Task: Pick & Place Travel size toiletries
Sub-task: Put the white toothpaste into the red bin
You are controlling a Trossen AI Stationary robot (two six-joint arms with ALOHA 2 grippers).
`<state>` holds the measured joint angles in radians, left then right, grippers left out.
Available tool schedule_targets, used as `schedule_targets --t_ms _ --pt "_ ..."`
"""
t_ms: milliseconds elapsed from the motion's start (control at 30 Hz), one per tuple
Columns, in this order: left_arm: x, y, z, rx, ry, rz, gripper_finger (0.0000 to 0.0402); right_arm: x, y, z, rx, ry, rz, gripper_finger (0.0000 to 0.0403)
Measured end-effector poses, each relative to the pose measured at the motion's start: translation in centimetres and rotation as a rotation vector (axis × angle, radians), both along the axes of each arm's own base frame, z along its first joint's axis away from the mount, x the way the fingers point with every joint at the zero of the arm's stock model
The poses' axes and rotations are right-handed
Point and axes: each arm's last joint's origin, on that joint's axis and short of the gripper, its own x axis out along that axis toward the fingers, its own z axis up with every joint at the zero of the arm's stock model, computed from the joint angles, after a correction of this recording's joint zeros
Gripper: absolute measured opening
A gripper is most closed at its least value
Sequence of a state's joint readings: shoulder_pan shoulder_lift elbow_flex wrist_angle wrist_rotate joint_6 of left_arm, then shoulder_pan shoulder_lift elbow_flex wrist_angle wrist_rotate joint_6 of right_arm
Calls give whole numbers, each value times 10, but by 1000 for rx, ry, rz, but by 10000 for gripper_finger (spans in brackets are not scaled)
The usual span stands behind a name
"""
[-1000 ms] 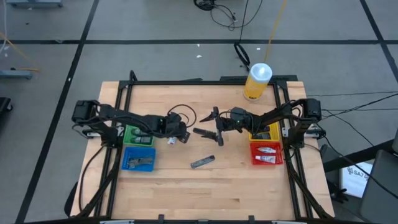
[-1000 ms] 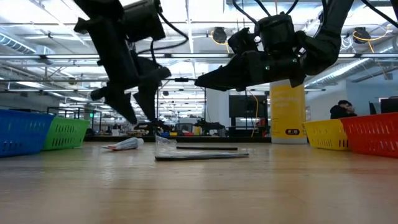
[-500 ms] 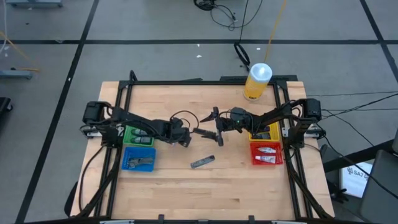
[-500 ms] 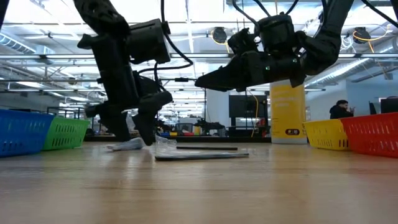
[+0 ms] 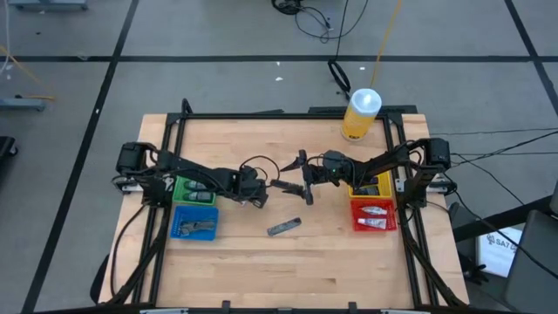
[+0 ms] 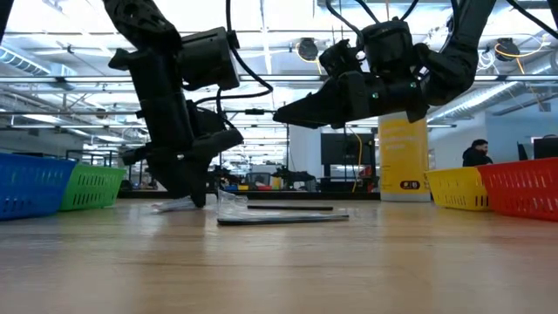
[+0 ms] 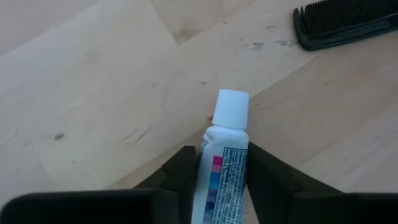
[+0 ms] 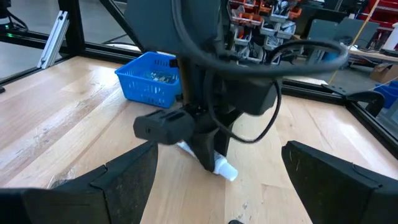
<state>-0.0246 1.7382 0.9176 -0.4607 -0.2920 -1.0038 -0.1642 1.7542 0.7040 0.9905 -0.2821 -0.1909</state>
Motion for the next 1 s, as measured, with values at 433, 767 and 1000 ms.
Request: schedule_targets --t_ms 433,767,1000 --pt "2 4 41 179 -178 -65 60 0 -8 2 93 -17 -169 334" --pt "16 9 66 356 -336 -243 58 -38 -40 12 298 234 -355 334" --pt "30 28 70 509 -380 -349 58 -62 -41 -2 305 332 -390 334"
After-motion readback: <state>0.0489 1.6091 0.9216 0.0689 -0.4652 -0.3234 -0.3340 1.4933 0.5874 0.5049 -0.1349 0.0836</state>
